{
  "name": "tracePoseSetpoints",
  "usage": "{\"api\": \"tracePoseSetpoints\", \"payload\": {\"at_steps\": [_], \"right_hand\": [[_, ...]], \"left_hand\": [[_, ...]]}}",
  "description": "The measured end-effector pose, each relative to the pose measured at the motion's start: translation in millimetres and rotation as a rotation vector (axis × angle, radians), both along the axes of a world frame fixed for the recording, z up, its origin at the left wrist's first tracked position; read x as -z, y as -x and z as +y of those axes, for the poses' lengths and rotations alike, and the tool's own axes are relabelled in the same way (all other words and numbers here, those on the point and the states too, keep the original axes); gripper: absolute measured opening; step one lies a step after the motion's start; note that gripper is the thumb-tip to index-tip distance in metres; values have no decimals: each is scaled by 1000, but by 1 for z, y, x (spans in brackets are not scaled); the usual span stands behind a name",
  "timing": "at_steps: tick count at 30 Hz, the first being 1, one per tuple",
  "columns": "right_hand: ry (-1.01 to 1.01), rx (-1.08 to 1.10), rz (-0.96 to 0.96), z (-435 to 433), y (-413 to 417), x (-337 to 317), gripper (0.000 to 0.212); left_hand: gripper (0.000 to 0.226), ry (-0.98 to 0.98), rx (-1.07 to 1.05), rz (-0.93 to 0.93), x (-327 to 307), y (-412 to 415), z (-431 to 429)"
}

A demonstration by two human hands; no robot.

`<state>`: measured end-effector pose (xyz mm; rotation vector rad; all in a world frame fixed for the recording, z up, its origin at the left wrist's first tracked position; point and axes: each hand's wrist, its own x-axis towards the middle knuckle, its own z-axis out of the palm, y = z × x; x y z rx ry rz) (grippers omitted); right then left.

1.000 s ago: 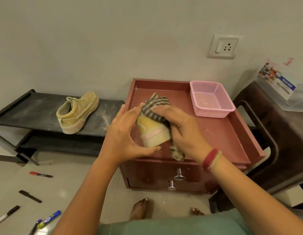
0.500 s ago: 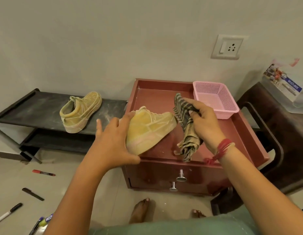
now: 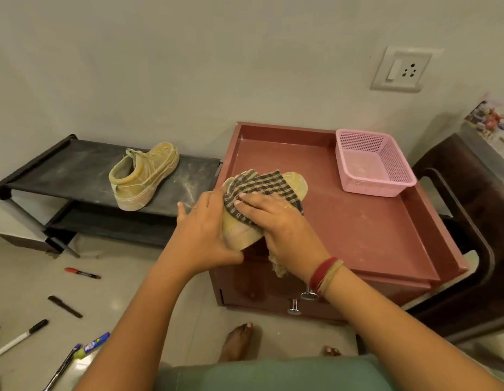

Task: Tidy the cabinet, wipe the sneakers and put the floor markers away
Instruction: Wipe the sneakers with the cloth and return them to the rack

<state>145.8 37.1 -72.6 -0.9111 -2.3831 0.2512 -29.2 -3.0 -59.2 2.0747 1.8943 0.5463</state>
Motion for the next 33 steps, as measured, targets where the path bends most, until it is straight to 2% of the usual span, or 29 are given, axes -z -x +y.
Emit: {"api": "tracePoseSetpoints", "payload": {"at_steps": [3, 5, 9, 13, 17, 21, 24, 26, 29, 33], "right_hand": [[192, 183, 108, 15, -12, -2, 64], [255, 225, 176, 16, -16, -4, 63], [246, 66, 129, 2, -5, -6, 63], [235, 222, 168, 10, -5, -13, 50], [223, 119, 64, -12, 7, -13, 56], [250, 149, 102, -8, 10, -15, 59], [215, 133, 14, -7, 9, -10, 57], [183, 198, -56, 0, 1, -6, 60], [223, 341, 27, 8, -5, -7, 58], [199, 123, 144, -10, 14, -16, 57]], "left_hand": [[110, 8, 44, -73, -7, 9, -3], [109, 8, 86, -78, -7, 13, -4], [110, 67, 101, -156, -8, 25, -2], [109, 68, 132, -177, -6, 27, -3], [111, 43, 38, -51, -1, 18, -7], [109, -10, -72, 67, 5, 5, -5], [107, -62, -74, 116, 6, 6, -1], [106, -103, -38, 106, 3, 9, 0], [104, -181, 49, 65, 1, 11, 1], [102, -279, 116, 61, 8, 13, 1]]}}
